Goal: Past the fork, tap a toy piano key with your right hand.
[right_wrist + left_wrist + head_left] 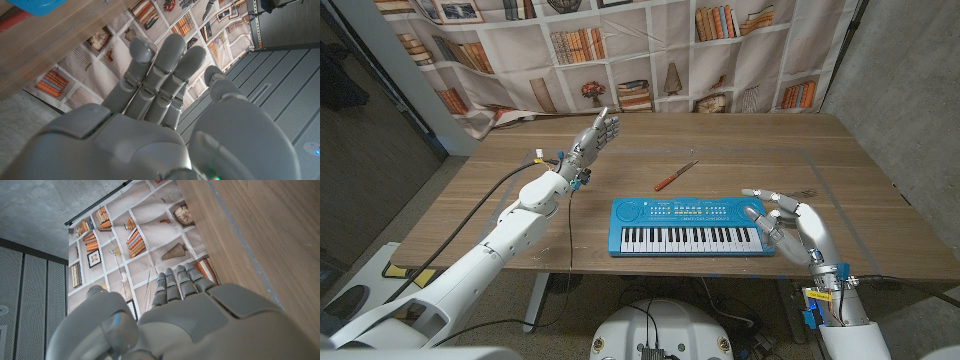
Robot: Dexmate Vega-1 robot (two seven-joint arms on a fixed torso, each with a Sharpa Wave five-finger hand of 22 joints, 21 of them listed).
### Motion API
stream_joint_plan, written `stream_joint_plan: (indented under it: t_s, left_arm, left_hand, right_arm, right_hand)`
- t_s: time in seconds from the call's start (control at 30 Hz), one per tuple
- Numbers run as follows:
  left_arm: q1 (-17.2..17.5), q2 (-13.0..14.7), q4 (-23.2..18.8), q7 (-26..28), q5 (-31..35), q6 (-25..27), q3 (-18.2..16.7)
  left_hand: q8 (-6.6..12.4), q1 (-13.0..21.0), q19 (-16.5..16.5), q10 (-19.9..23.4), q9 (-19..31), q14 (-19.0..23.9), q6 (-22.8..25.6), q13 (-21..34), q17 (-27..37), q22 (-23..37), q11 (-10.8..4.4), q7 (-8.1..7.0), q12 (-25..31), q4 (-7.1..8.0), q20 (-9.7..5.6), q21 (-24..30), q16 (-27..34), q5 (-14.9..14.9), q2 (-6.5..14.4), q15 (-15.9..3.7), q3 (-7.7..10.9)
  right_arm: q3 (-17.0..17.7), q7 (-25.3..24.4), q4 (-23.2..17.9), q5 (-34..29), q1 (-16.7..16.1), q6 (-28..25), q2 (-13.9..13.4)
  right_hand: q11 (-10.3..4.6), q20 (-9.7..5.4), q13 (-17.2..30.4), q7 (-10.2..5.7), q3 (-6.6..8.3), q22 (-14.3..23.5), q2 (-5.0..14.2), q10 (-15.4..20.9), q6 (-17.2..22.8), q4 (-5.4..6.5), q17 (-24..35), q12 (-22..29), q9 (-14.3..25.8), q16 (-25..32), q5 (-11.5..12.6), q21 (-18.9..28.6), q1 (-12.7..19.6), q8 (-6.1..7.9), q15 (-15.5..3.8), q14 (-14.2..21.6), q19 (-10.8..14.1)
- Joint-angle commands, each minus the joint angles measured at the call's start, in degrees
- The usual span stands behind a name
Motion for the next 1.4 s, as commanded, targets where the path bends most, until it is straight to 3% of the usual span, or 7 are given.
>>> stream_joint_plan:
  t_s: [0.03,0.27,0.47,0.57,0.83,1.2,1.4]
  left_arm:
    - [-0.25,0.07,0.16,0.11,-0.1,0.38,-0.09]
    - [-0.73,-0.14,0.75,-0.5,-0.32,0.46,0.1]
    - [-1.11,-0.41,1.44,-0.68,-0.27,0.23,0.19]
    - [-1.14,-0.48,1.65,-0.93,-0.36,0.01,0.19]
    - [-1.16,-0.53,1.84,-0.81,-0.16,-0.78,-0.06]
    - [-1.5,-0.44,1.83,-1.23,-0.05,-0.77,0.08]
    - [-1.72,-0.41,1.65,-1.17,0.17,-0.89,0.05]
  left_hand:
    - [-0.39,0.21,0.61,0.57,0.14,0.49,0.71,0.06,0.17,0.1,0.17,0.05,-0.24,-0.02,0.07,-0.34,-0.08,-0.34,-0.35,0.0,-0.29]
    - [-0.47,0.39,0.94,1.13,0.15,0.95,0.91,0.06,0.16,0.1,-0.25,0.0,-0.2,-0.06,0.14,-0.4,-0.06,-0.41,-0.25,0.06,-0.32]
    - [-0.45,0.5,1.11,1.27,0.15,1.14,1.15,0.06,0.16,0.09,-0.2,-0.03,-0.25,-0.09,0.17,-0.43,-0.08,-0.44,-0.19,0.02,-0.33]
    - [-0.49,0.55,1.17,1.32,0.15,1.19,1.15,0.06,0.15,0.09,-0.22,-0.05,-0.27,-0.11,0.18,-0.45,-0.1,-0.45,-0.17,-0.01,-0.33]
    - [-0.53,0.73,1.18,1.43,0.16,1.25,1.29,0.06,0.15,0.09,-0.25,-0.03,-0.36,-0.16,0.2,-0.57,-0.18,-0.49,-0.08,-0.04,-0.33]
    - [-0.58,1.06,1.31,1.54,0.16,1.5,1.5,0.06,0.13,0.09,-0.28,-0.09,-0.49,-0.29,0.2,-0.7,-0.24,-0.53,0.0,-0.09,-0.3]
    - [-0.64,1.28,1.35,1.59,0.16,1.55,1.56,0.06,0.13,0.09,-0.29,-0.14,-0.58,-0.38,0.18,-0.8,-0.31,-0.57,0.04,-0.22,-0.29]
  right_arm:
    - [-0.41,-0.45,-3.31,-1.32,-2.58,-5.34,-0.14]
    - [-1.11,-1.19,-5.29,-2.87,-4.2,-8.79,-0.35]
    - [-1.26,-1.41,-6.99,-4.17,-5.73,-11.71,-1.15]
    - [-1.31,-1.63,-7.5,-5.93,-6.11,-13.05,-1.83]
    - [-2.17,-3.13,-7.97,-11.05,-6.07,-16.96,-3.7]
    - [-5.24,-10.74,-8.16,-24.39,-5.16,-24.39,-5.47]
    - [-7.73,-17.35,-7.31,-31.91,-4.65,-29.33,-6.7]
  right_hand:
    - [-0.17,0.01,-0.72,-0.1,-1.67,-2.48,0.25,-0.43,-0.6,-0.25,-1.85,0.6,0.19,1.01,-0.73,-1.74,5.48,-0.25,0.02,-0.51,-0.18]
    - [-0.17,0.02,-0.87,-0.18,-2.7,-4.01,1.9,-0.25,-0.61,-0.12,-3.11,1.56,0.25,1.85,-0.61,-2.2,12.44,-0.13,-0.02,-0.31,1.05]
    - [-0.12,0.03,-0.92,-0.12,-2.82,-4.17,3.45,-0.19,0.12,0.39,-3.35,2.19,0.28,1.94,0.06,-2.29,14.51,0.03,0.05,-0.22,0.75]
    - [-0.09,0.09,-1.6,-0.09,-3.17,-7.45,4.77,-0.39,0.28,0.81,-3.19,2.21,0.25,1.44,0.78,-4.61,15.15,-0.08,-0.11,-1.08,-0.98]
    - [-0.05,0.1,-3.74,-0.2,-3.79,-15.15,6.94,-2.01,-1.12,0.15,-3.6,0.79,0.21,-0.94,2.46,-7.9,18.97,-0.43,-0.29,-3.56,-1.66]
    - [0.15,0.17,-4.68,-0.27,-4.27,-17.24,7.67,-2.52,-1.64,0.23,-3.28,-0.28,0.26,-2.37,3.78,-7.73,21.36,-0.23,-0.29,-4.23,-2.12]
    - [0.2,0.17,-4.95,-0.31,-4.74,-17.7,8.36,-2.45,-1.72,0.62,-3.31,-0.6,0.29,-3.29,4.28,-7.23,21.79,-0.14,-0.29,-4.26,-2.6]
